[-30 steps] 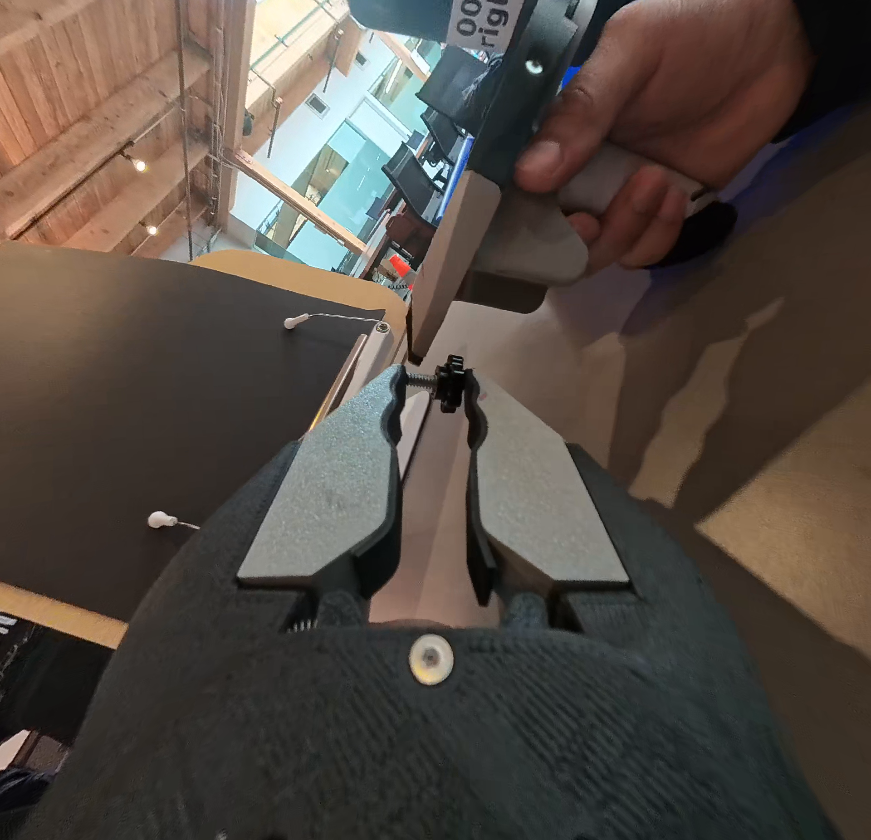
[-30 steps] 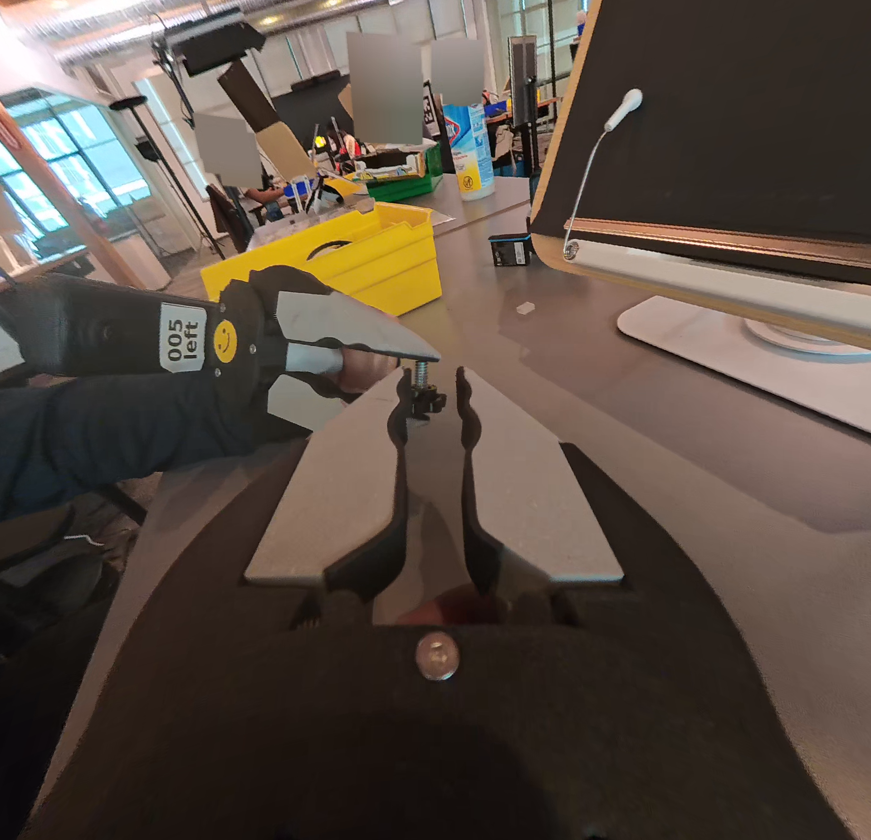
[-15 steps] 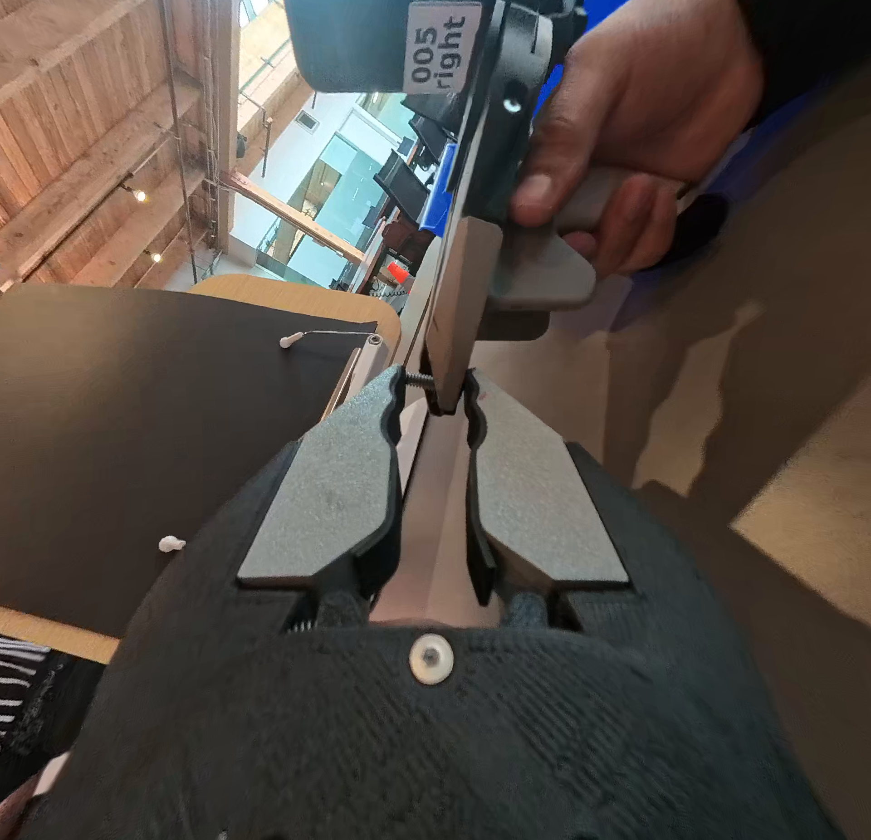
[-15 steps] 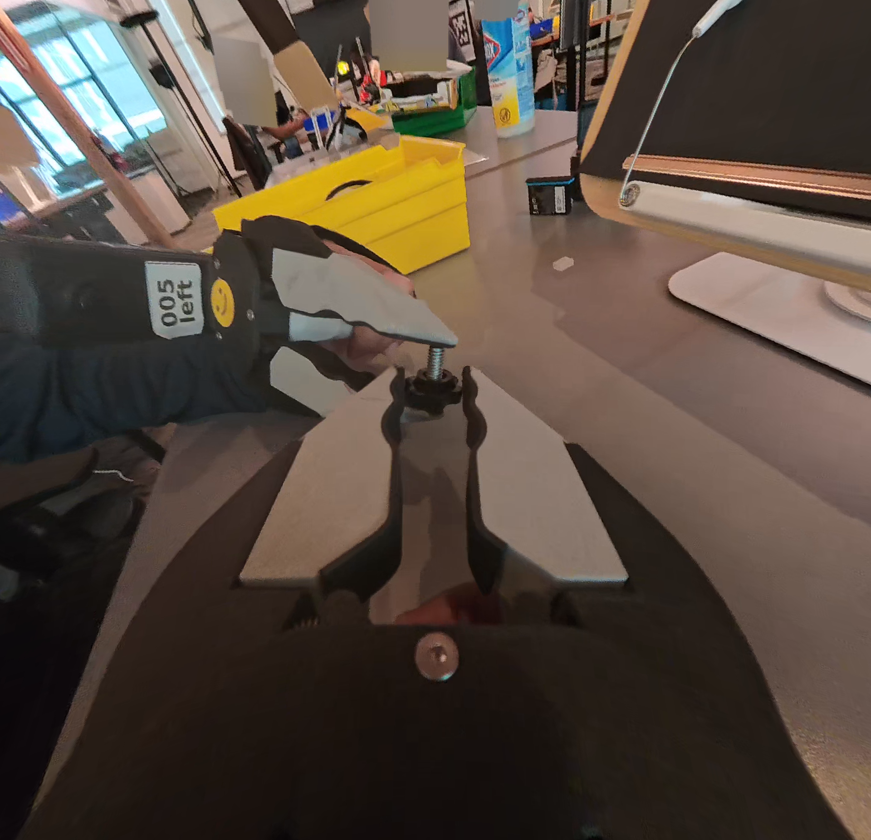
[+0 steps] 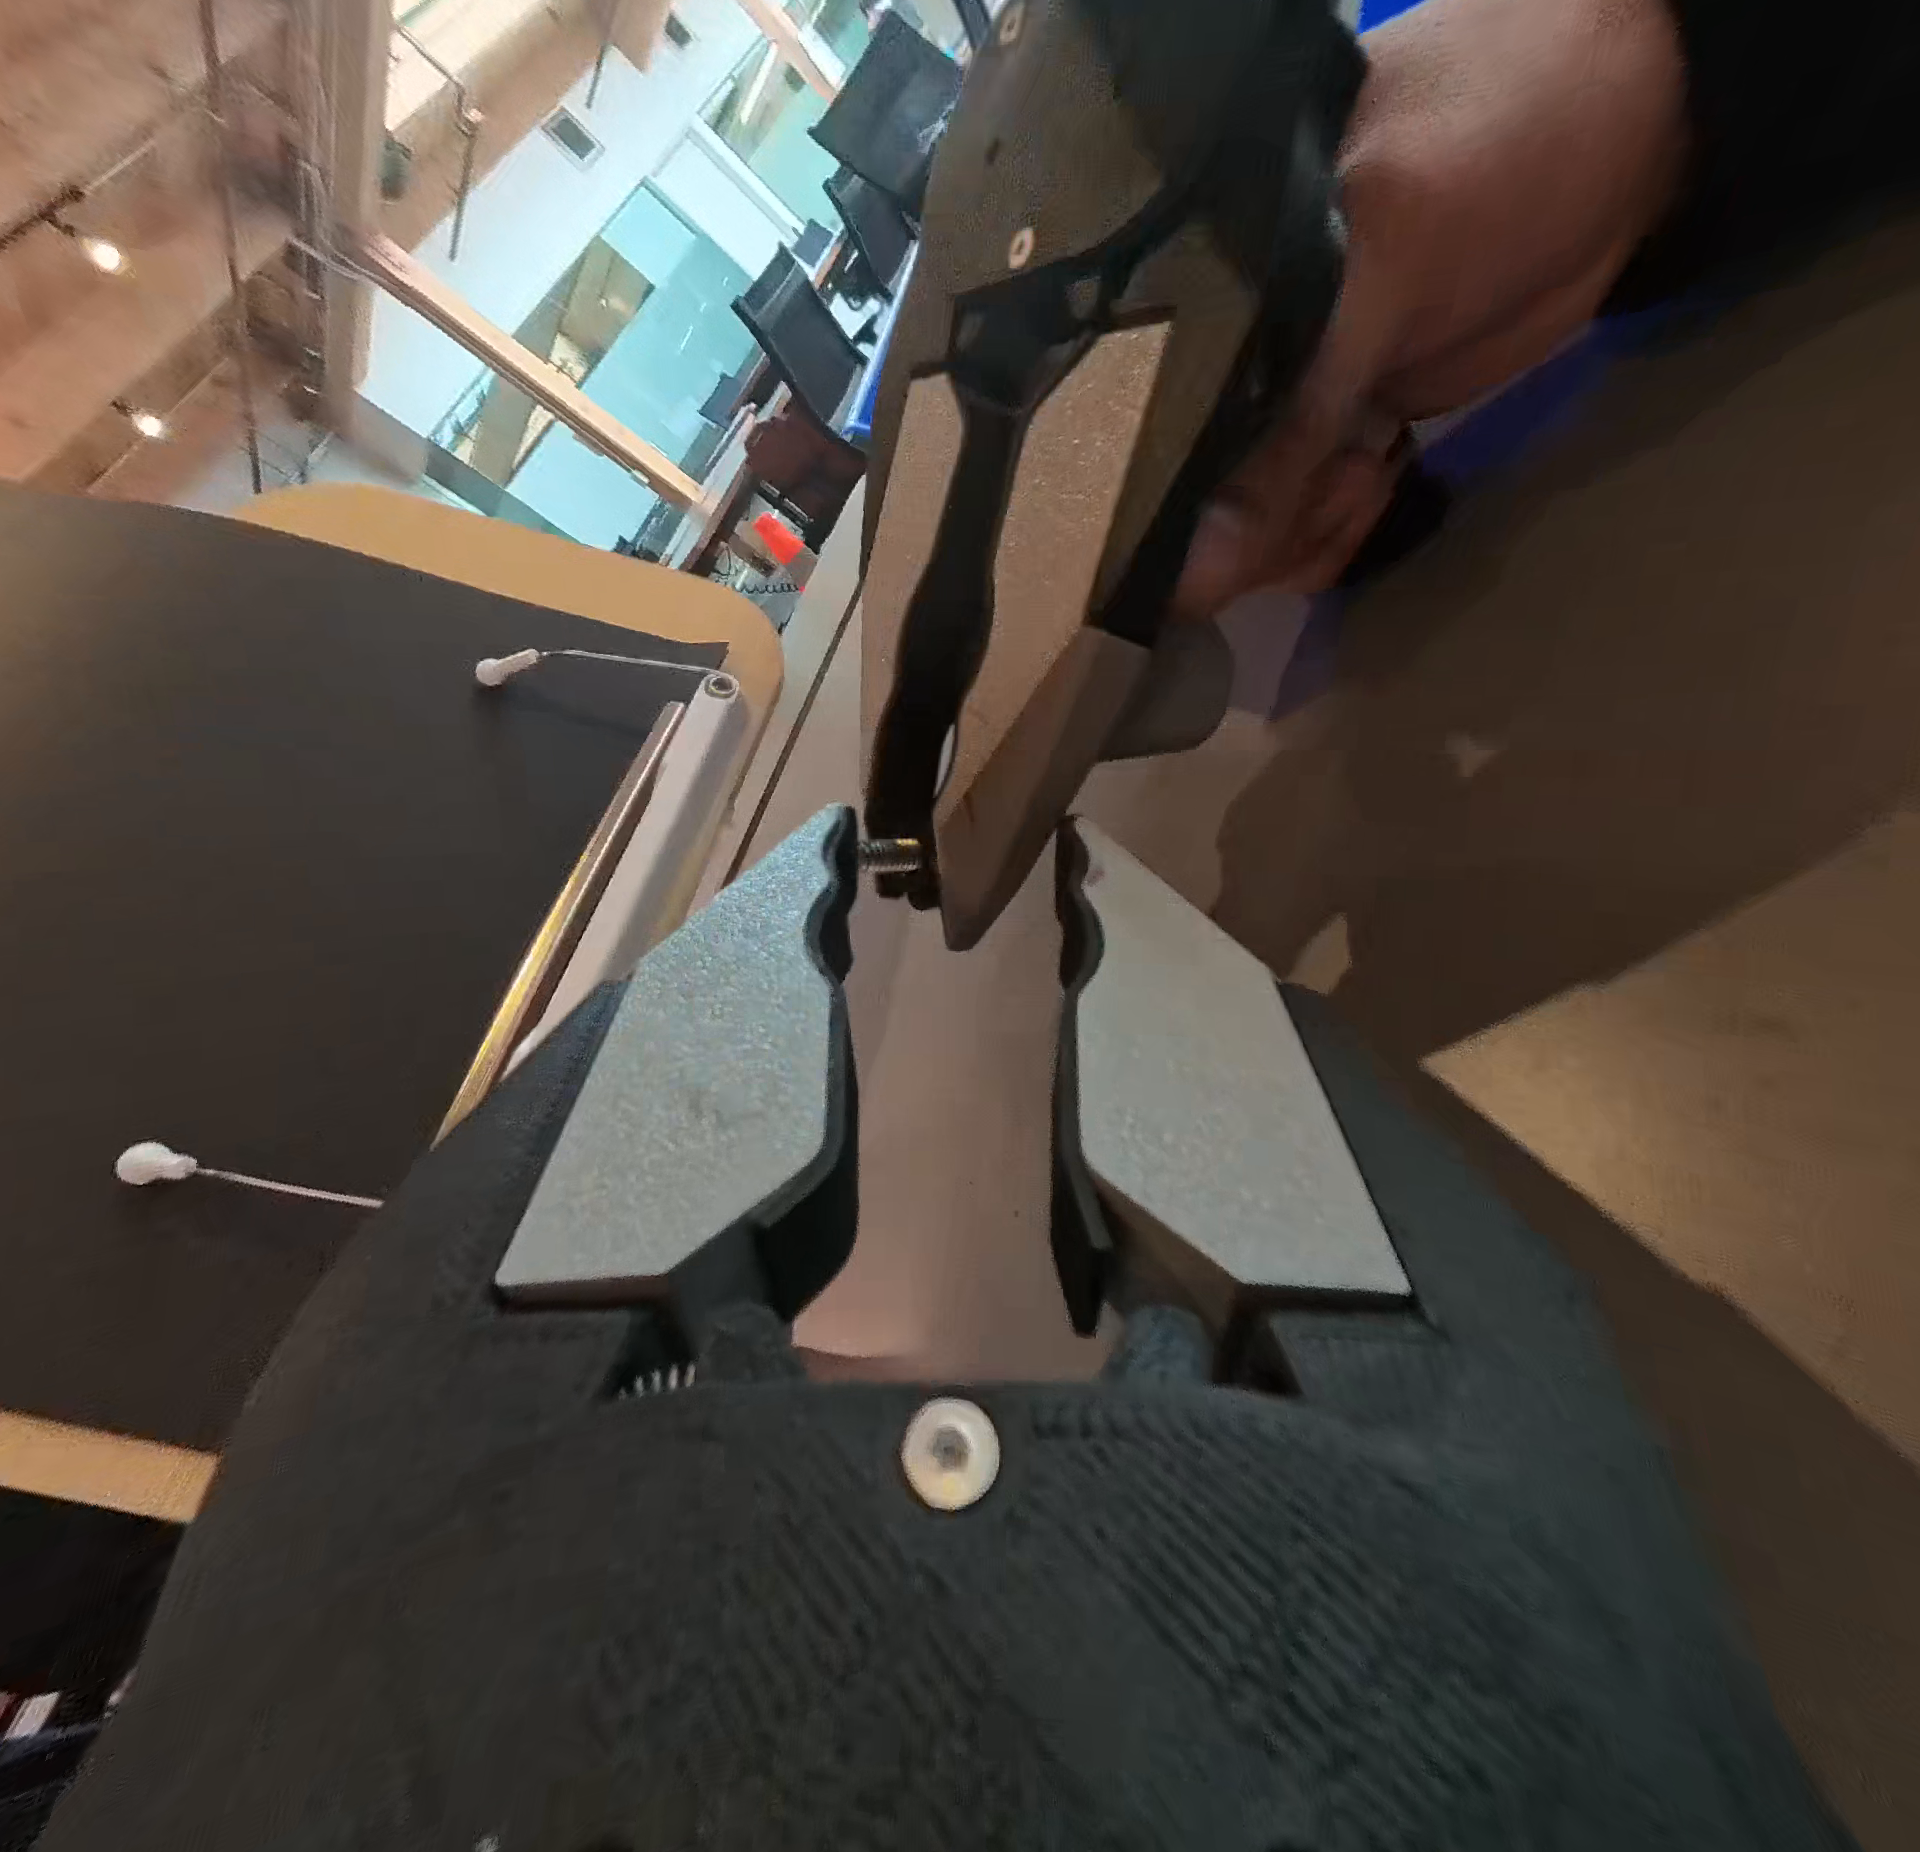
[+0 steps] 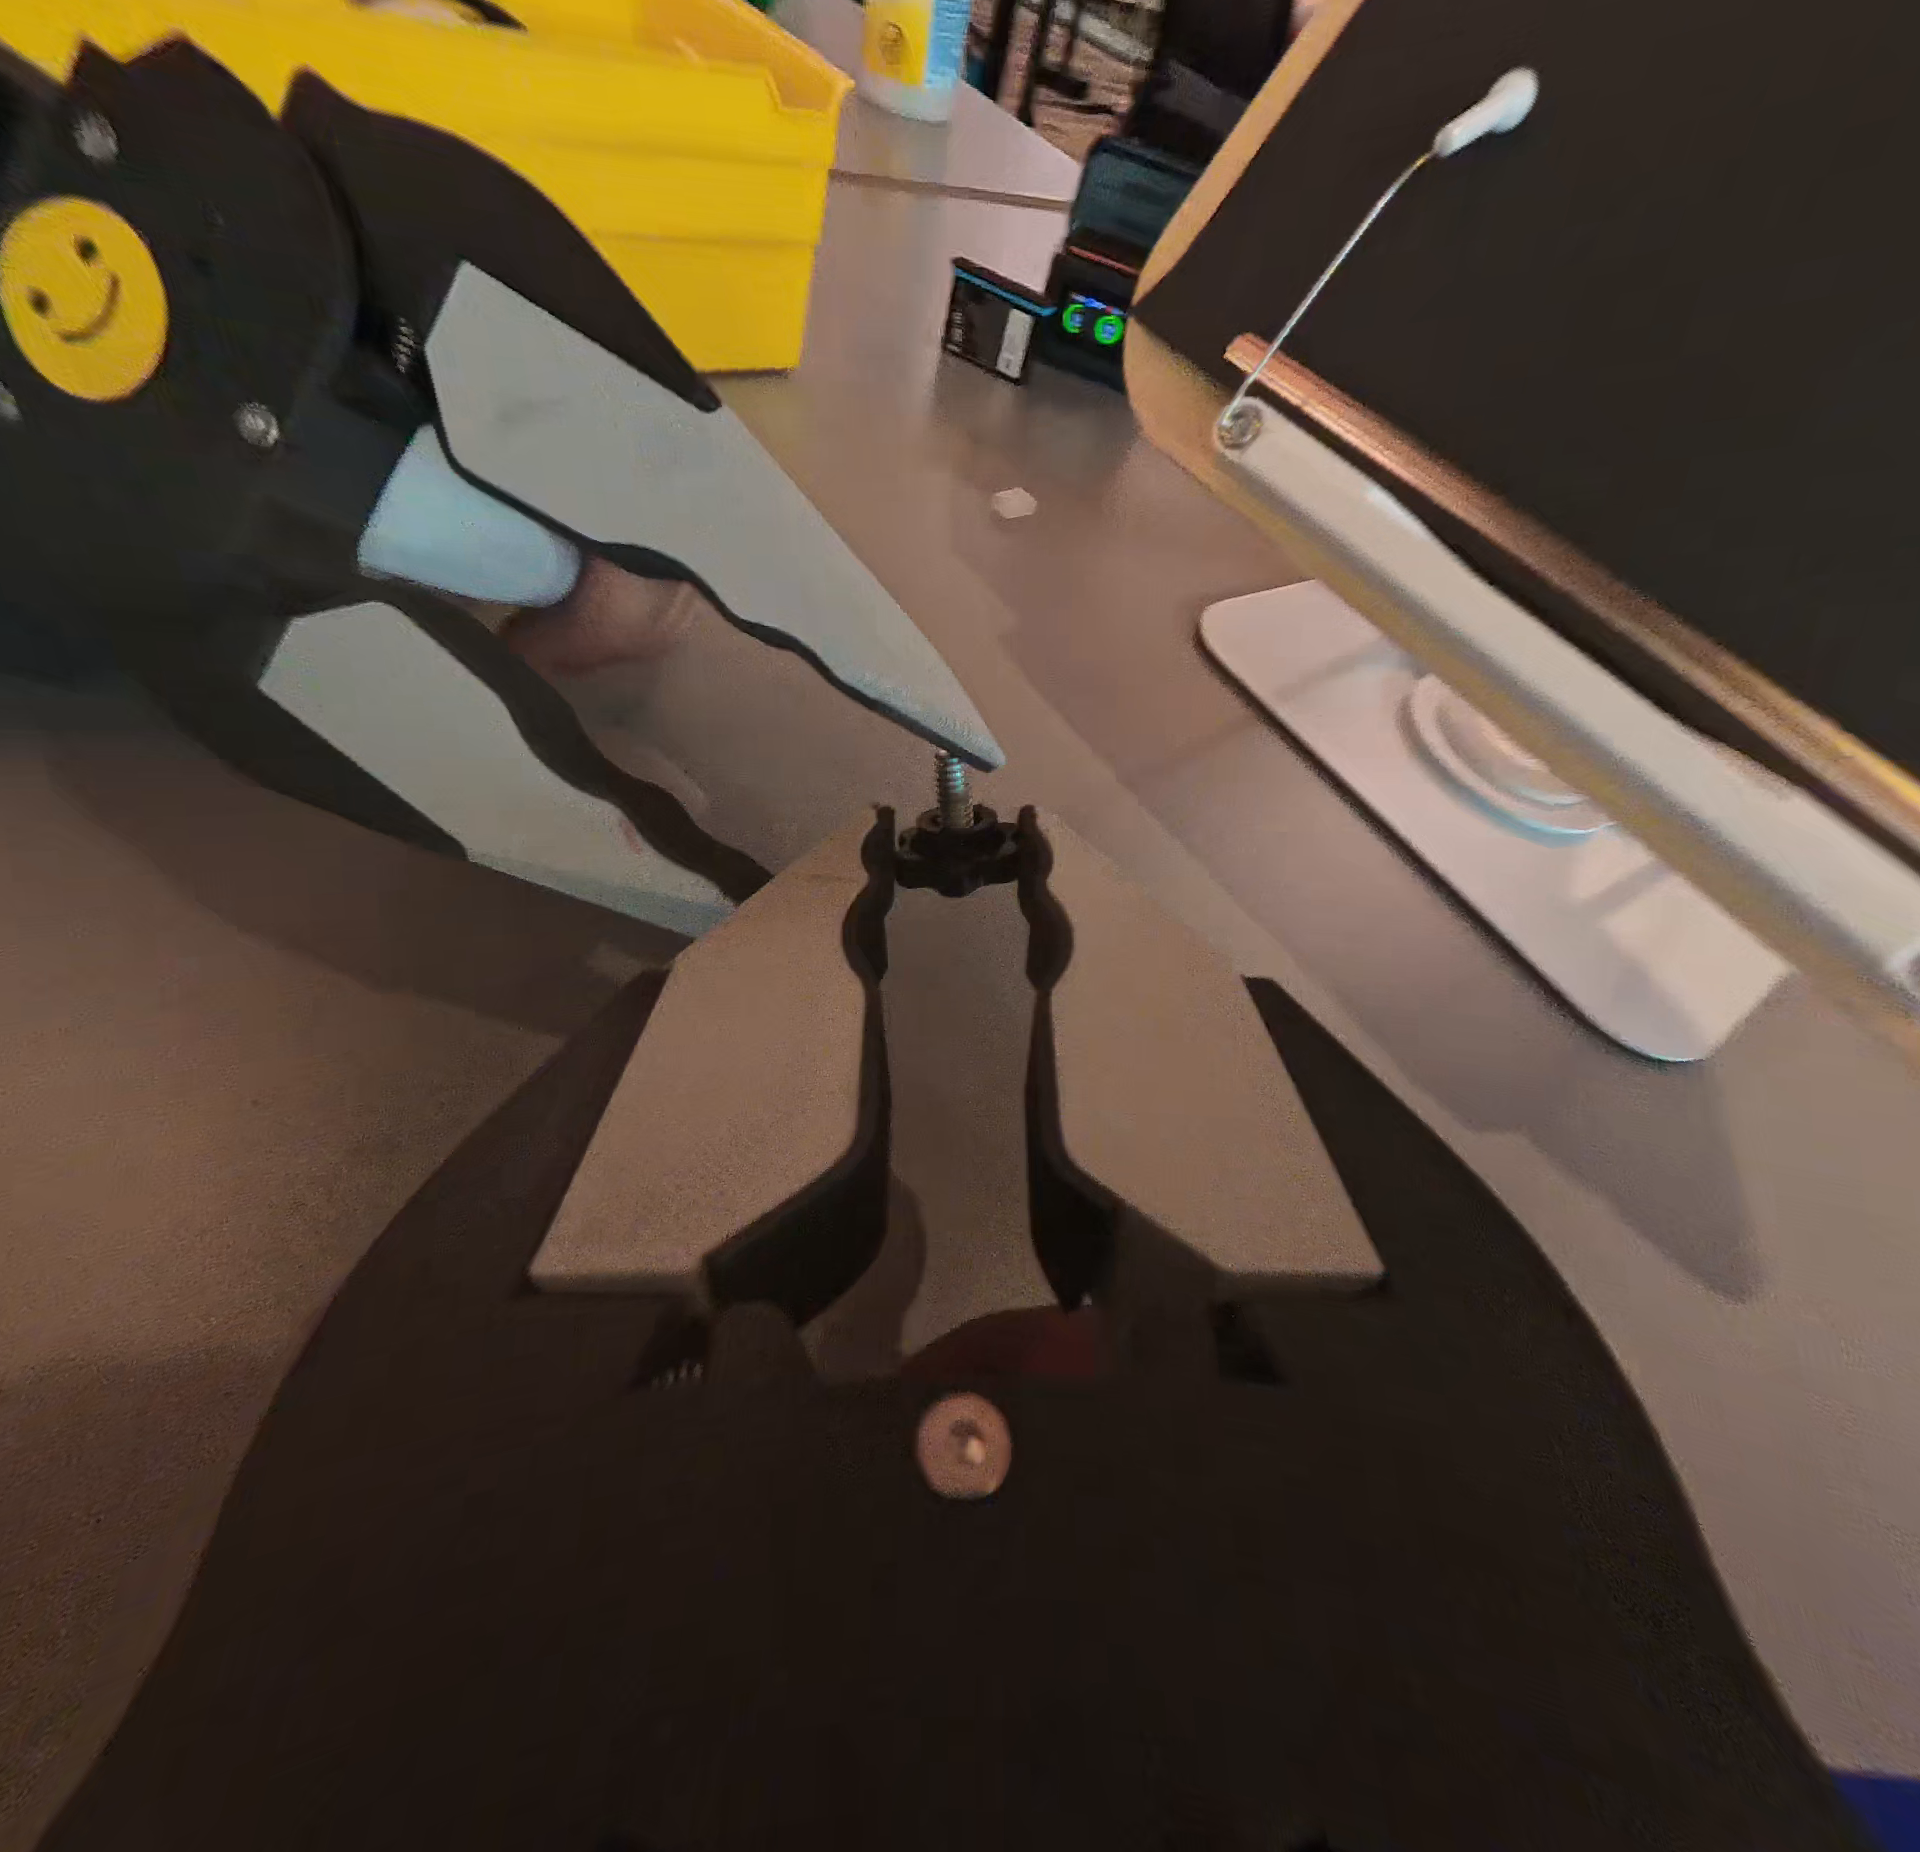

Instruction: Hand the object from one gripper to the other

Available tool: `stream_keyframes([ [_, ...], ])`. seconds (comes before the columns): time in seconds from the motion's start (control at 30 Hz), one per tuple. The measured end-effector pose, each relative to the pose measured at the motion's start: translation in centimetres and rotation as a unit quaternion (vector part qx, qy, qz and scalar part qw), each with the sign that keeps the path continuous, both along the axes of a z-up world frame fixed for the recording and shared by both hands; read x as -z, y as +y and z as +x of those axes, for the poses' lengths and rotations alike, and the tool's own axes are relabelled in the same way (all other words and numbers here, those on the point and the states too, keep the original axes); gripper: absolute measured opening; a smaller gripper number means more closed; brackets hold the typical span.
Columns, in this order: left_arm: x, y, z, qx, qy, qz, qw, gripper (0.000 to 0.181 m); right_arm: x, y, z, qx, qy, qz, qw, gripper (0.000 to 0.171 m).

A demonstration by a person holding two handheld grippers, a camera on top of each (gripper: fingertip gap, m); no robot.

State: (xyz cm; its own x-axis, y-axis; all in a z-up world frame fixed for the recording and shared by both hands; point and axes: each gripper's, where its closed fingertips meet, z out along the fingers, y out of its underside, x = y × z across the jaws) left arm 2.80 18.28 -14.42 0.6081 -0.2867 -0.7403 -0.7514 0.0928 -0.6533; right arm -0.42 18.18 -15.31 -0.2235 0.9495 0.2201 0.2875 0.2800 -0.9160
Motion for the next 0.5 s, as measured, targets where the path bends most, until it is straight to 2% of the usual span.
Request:
stream_keyframes([
  [0.1, -0.4, 0.0, -0.2, -0.004, -0.008, 0.014, 1.0, 0.034, -0.5, 0.6, -0.1, 0.034, 0.014, -0.006, 0.999, 0.019],
  [0.17, -0.2, -0.1, -0.2, -0.004, -0.017, 0.002, 1.0, 0.029, -1.8, 2.8, 0.3, 0.102, 0.043, 0.033, 0.993, 0.02],
  [0.23, 0.2, 0.2, -0.7, -0.019, -0.019, -0.008, 1.0, 0.029, -4.5, 3.7, 1.8, 0.153, 0.09, 0.044, 0.983, 0.02],
  [0.3, 0.6, 0.7, -1.7, -0.046, -0.022, -0.018, 0.999, 0.025, -7.7, 3.2, 3.6, 0.165, 0.124, 0.026, 0.978, 0.02],
  [0.4, 1.5, 1.5, -3.2, -0.085, -0.034, -0.048, 0.995, 0.024, -11.7, 5.2, 7.1, 0.224, 0.111, 0.061, 0.966, 0.02],
  [0.5, 1.9, 1.8, -4.4, -0.116, -0.041, -0.067, 0.99, 0.025, -14.0, 10.6, 11.5, 0.309, 0.056, 0.116, 0.942, 0.02],
])
